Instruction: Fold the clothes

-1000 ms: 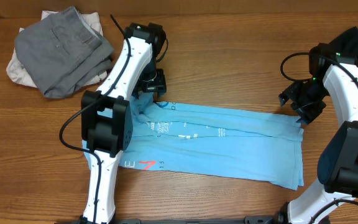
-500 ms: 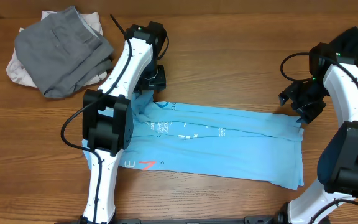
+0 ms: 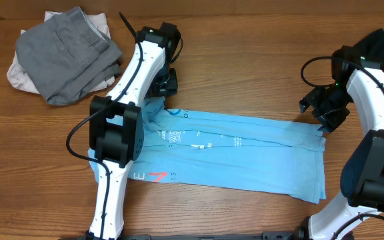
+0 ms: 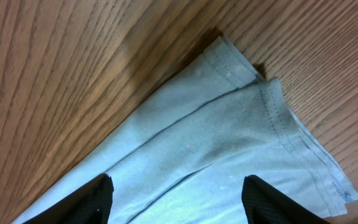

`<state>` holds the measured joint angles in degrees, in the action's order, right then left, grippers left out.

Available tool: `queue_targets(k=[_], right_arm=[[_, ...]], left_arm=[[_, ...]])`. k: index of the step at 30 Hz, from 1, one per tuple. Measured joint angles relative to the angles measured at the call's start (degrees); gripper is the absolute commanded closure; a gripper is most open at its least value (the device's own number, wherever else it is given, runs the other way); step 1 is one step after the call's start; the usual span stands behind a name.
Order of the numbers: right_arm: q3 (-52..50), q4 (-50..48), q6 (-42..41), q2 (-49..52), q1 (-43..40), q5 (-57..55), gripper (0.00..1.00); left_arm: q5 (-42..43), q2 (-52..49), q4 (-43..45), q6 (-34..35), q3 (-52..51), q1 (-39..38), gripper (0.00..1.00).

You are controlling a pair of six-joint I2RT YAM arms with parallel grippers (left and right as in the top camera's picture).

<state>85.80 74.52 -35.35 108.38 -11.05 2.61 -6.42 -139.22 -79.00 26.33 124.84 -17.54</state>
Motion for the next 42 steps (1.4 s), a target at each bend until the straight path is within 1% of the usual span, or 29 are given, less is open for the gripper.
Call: queue_targets(k=[10, 20, 21, 23, 27, 30, 32, 34, 38, 42], right_arm=[[0.0, -0.1, 0.0, 0.0, 0.0, 0.0, 0.29], [0.0, -0.4, 0.0, 0.0, 0.0, 0.1, 0.29], [0.0, -0.4, 0.0, 0.0, 0.0, 0.1, 0.29], [0.0, -0.4, 0.0, 0.0, 0.0, 0.1, 0.29], [0.0, -0.4, 0.0, 0.0, 0.0, 0.1, 0.29], [0.0, -0.5, 0.0, 0.0, 0.0, 0.1, 0.29], [0.0, -0.4, 0.0, 0.0, 0.0, 0.1, 0.29], [0.0, -0.5, 0.0, 0.0, 0.0, 0.1, 0.30], [0.0, -1.0, 0.1, 0.0, 0.0, 0.1, 0.34], [0.0, -1.2, 0.1, -0.2, 0.0, 0.1, 0.35]], left_arm=[[-0.7, 0.0, 0.2, -1.4, -0.8, -0.5, 0.41], [-1.8, 0.0, 2.3, -1.5, -5.1, -0.5, 0.44], [-2.0, 0.0, 2.4, -1.5, -5.1, -0.5, 0.46], [-2.1, 0.0, 2.6, -1.5, -5.1, -0.5, 0.56], [-2.4, 0.0, 2.6, -2.2, -5.1, -0.5, 0.71], [-2.4, 0.0, 2.3, -2.3, -5.1, -0.5, 0.76], [-2.5, 0.0, 1.9, -2.3, -5.1, -0.5, 0.83], [-3.1, 0.0, 1.0, -2.1, -5.1, -0.5, 0.89], [-5.0, 0.0, -2.1, -1.4, -4.6, -0.5, 0.94], [-6.8, 0.0, -6.2, -0.7, -1.9, -0.5, 0.94]])
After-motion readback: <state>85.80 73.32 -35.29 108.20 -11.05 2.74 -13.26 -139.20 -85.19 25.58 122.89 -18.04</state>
